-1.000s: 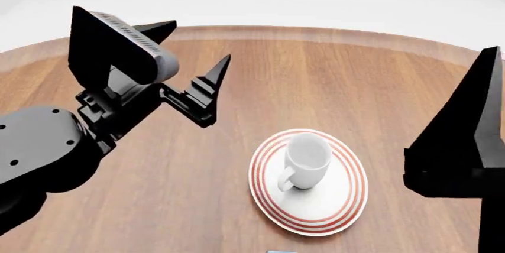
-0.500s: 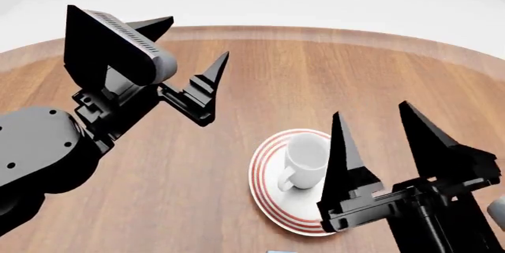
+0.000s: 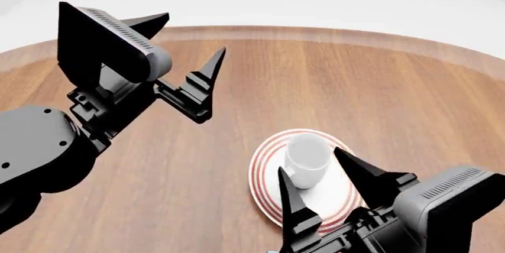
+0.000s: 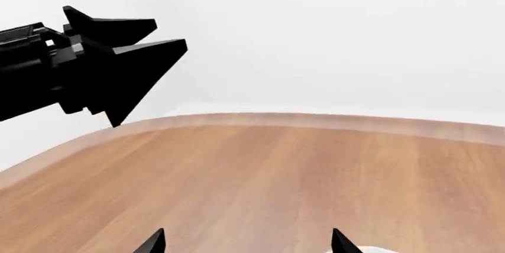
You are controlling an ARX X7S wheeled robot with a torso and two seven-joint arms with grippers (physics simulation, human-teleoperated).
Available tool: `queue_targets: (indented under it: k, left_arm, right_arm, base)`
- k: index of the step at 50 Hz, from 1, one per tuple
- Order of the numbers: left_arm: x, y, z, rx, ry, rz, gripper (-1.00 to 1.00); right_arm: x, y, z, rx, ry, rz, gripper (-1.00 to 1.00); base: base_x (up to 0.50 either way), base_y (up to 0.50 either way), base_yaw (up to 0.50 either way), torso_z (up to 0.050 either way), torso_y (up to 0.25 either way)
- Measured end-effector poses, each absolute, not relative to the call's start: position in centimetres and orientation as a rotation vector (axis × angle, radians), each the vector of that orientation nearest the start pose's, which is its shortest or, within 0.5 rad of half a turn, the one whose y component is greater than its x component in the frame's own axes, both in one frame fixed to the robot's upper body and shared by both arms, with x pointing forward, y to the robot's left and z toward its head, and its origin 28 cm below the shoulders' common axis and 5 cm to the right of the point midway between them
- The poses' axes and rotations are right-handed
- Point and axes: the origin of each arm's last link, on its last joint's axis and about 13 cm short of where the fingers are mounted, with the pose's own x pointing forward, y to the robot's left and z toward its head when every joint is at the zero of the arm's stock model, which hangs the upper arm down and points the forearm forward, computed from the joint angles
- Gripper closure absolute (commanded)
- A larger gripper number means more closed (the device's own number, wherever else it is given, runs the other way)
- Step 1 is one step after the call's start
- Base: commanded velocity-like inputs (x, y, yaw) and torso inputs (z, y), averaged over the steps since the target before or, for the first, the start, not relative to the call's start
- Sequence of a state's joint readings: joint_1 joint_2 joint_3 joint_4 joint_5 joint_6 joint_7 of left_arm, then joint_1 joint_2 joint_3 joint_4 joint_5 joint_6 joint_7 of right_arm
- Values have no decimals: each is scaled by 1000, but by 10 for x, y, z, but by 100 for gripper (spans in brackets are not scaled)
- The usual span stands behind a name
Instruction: Pick up the white mug and put it on the plate, and put the chocolate pudding to the right of the plate.
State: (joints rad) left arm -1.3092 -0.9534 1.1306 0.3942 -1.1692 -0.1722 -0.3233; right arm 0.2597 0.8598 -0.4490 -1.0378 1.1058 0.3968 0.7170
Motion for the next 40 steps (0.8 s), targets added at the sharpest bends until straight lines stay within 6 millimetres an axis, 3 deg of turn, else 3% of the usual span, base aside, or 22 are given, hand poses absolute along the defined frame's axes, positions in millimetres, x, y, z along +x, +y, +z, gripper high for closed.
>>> queue_targets:
  k: [40]
  left_arm:
    - [269, 239, 263, 205, -261, -560, -100]
  right_arm:
    - [112, -63, 219, 286, 208, 214, -100]
  base:
    - [0, 0, 0, 0, 0]
